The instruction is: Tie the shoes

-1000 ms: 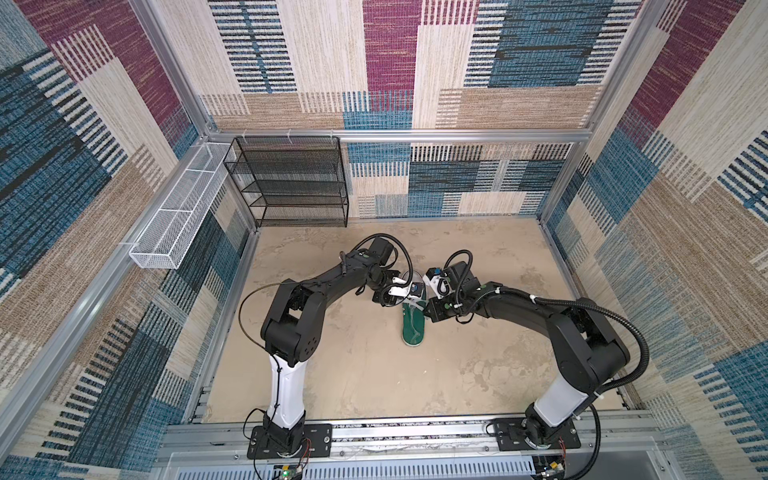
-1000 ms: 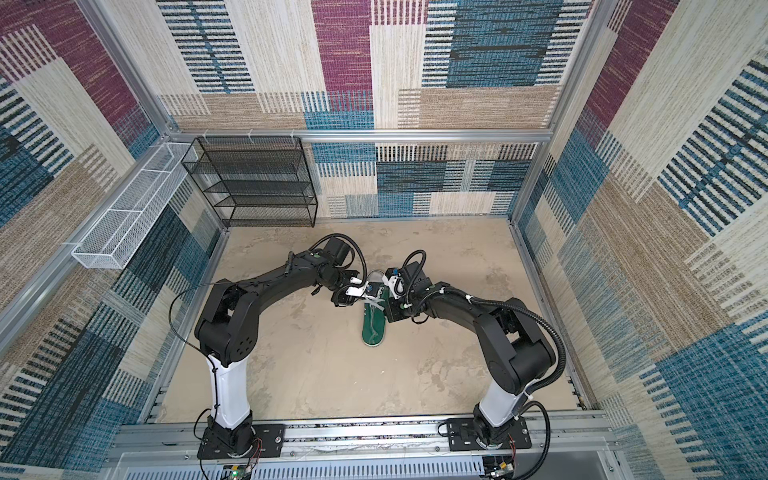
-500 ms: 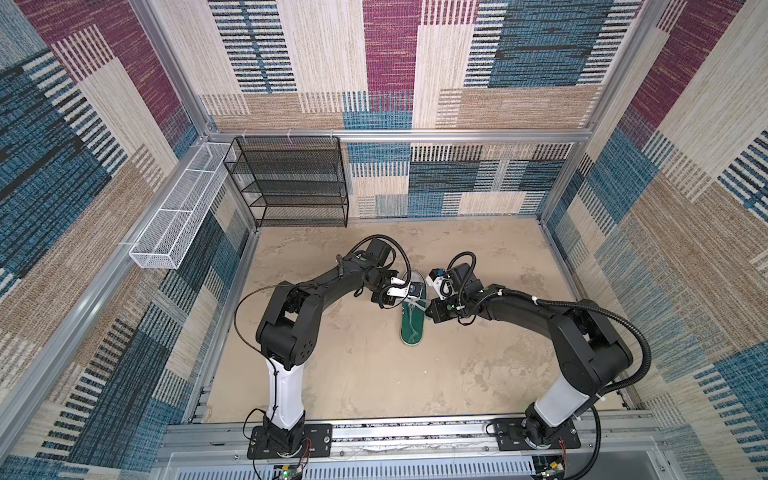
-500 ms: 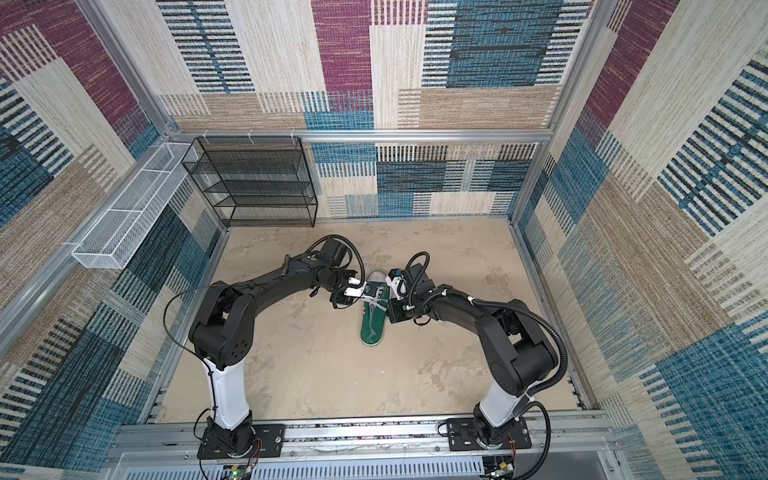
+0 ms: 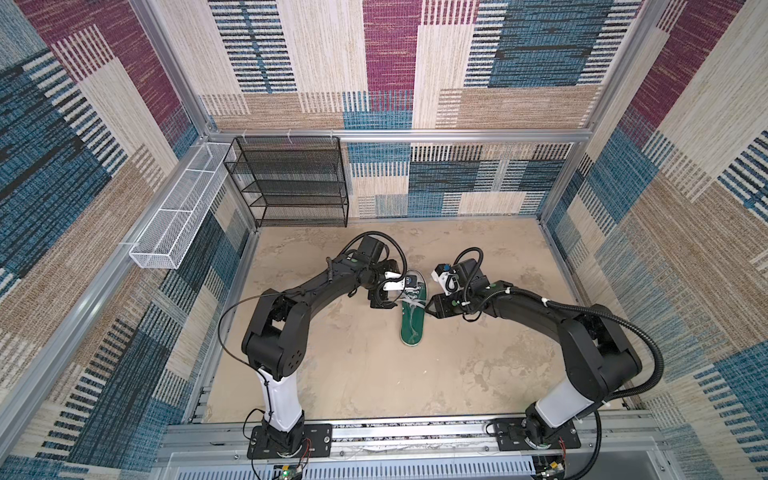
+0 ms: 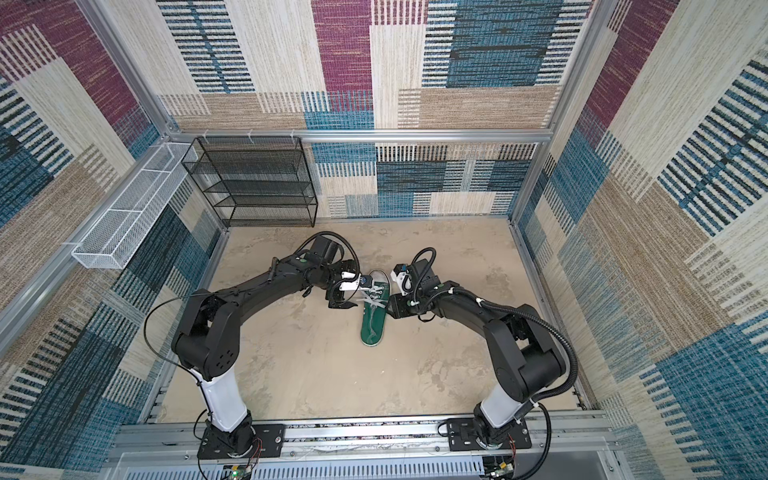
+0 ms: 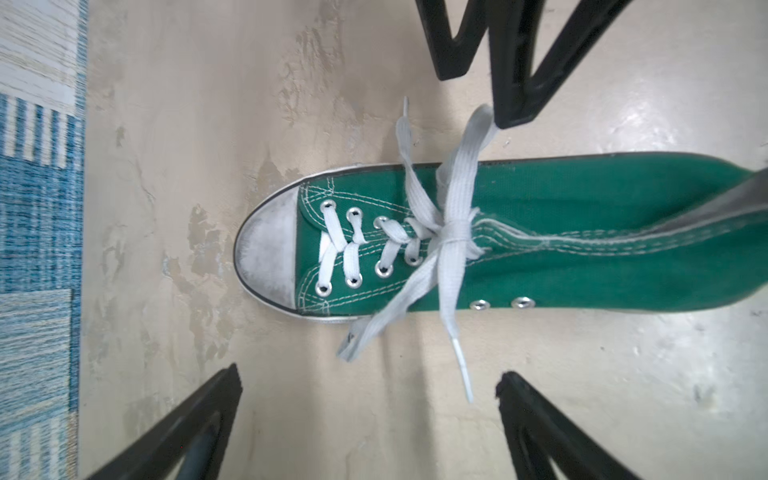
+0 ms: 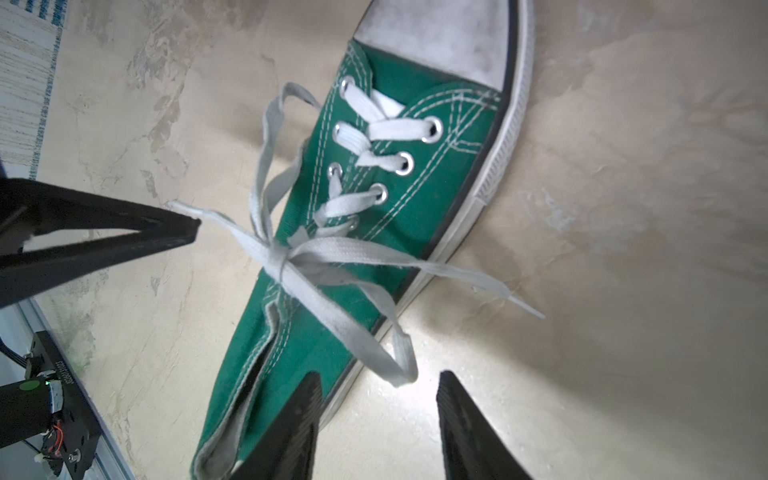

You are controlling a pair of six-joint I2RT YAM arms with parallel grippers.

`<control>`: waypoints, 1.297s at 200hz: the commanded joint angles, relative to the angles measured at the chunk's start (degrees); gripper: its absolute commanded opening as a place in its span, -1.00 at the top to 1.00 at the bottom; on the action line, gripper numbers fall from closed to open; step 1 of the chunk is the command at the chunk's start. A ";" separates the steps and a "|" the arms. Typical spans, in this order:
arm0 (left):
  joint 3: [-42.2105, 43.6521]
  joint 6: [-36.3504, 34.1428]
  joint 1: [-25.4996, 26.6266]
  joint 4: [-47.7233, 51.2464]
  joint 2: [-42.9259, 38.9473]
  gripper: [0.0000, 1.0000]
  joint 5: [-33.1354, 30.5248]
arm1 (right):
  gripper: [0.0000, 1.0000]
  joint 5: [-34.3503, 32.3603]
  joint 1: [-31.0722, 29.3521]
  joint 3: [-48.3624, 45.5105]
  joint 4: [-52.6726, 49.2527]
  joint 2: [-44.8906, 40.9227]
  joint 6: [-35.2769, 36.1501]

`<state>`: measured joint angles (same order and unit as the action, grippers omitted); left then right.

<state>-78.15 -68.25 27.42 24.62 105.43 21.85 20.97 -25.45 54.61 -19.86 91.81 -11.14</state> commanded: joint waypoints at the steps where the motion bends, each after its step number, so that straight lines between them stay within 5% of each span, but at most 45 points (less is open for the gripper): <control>1: 1.06 6.30 -2.13 -2.28 -3.53 -0.96 3.83 | 0.03 -1.20 0.23 1.31 -2.13 -2.11 1.07; 28: 6.60 11.47 -3.96 -3.08 -8.61 -0.75 10.83 | 0.10 0.68 0.15 2.97 -2.18 -2.75 4.01; 48: 11.75 14.25 -3.78 -5.26 -10.72 -0.41 16.31 | 0.16 1.22 -1.20 4.05 0.02 -1.13 8.00; 104: 14.33 20.76 -3.17 -8.87 -6.73 -0.05 17.95 | 0.20 2.51 -2.60 10.24 2.74 5.92 15.43; 227: 4.74 17.11 0.22 1.08 1.49 0.56 8.77 | 0.22 5.54 -3.89 13.33 3.86 11.41 16.53; 259: 5.44 16.92 0.44 1.31 1.75 0.92 5.31 | 0.23 6.80 -3.90 12.42 4.59 11.31 16.18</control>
<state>-72.95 -49.93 27.68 24.51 107.04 30.68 26.26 -29.23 67.44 -17.39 103.11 4.99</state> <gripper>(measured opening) 0.104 0.384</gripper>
